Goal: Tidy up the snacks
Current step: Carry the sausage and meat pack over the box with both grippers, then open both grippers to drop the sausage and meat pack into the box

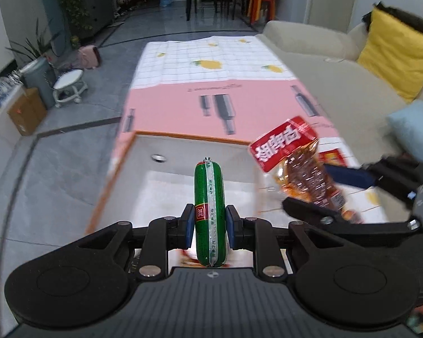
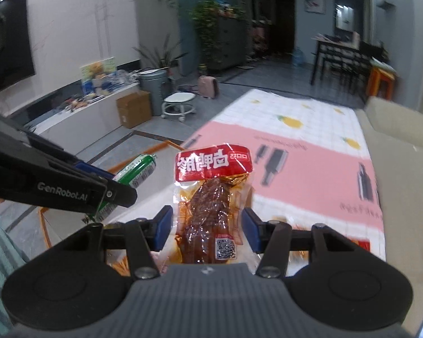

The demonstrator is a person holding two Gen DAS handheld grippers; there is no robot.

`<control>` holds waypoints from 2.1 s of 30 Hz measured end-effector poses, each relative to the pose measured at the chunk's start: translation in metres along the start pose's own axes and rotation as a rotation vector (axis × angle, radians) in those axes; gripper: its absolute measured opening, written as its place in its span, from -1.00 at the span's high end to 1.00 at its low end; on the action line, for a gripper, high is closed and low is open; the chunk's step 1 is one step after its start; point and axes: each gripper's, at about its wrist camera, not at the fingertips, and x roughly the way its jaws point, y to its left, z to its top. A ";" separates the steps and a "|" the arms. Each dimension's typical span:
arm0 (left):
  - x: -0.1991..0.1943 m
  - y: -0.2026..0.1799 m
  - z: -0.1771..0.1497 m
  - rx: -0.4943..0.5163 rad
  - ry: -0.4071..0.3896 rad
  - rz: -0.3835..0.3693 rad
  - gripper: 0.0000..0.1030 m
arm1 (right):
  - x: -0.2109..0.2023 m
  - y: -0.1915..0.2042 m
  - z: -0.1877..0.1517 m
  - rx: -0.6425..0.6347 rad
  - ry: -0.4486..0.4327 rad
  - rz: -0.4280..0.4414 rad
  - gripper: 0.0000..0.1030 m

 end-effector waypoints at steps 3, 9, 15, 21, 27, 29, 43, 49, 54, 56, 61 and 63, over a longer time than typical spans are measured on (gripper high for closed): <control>0.013 0.017 0.006 0.017 0.033 0.030 0.52 | 0.017 0.011 0.015 -0.037 0.020 0.027 0.01; 0.052 0.042 0.010 0.043 0.133 0.047 0.52 | 0.057 0.037 0.030 -0.154 0.088 0.050 0.01; 0.086 0.054 0.001 0.068 0.240 0.031 0.52 | 0.100 0.055 0.028 -0.290 0.173 0.039 0.01; 0.113 0.053 -0.010 0.108 0.312 0.044 0.53 | 0.132 0.062 0.017 -0.381 0.265 0.051 0.01; 0.127 0.057 -0.015 0.097 0.355 0.050 0.53 | 0.153 0.067 0.012 -0.415 0.319 0.070 0.00; 0.132 0.060 -0.017 0.093 0.365 0.051 0.53 | 0.159 0.069 0.010 -0.431 0.328 0.071 0.00; 0.143 0.059 -0.019 0.069 0.390 0.061 0.52 | 0.184 0.070 -0.007 -0.477 0.399 0.072 -0.03; 0.140 0.062 -0.019 0.048 0.380 0.073 0.46 | 0.184 0.070 -0.006 -0.468 0.407 0.079 -0.07; 0.134 0.062 -0.016 0.053 0.368 0.077 0.45 | 0.185 0.069 -0.004 -0.467 0.412 0.085 -0.13; 0.131 0.061 -0.015 0.056 0.362 0.079 0.33 | 0.184 0.070 -0.002 -0.468 0.415 0.092 -0.14; 0.123 0.059 -0.014 0.063 0.340 0.078 0.09 | 0.180 0.071 0.003 -0.486 0.394 0.077 -0.24; 0.118 0.056 -0.013 0.073 0.327 0.086 -0.02 | 0.177 0.069 0.007 -0.476 0.387 0.075 -0.26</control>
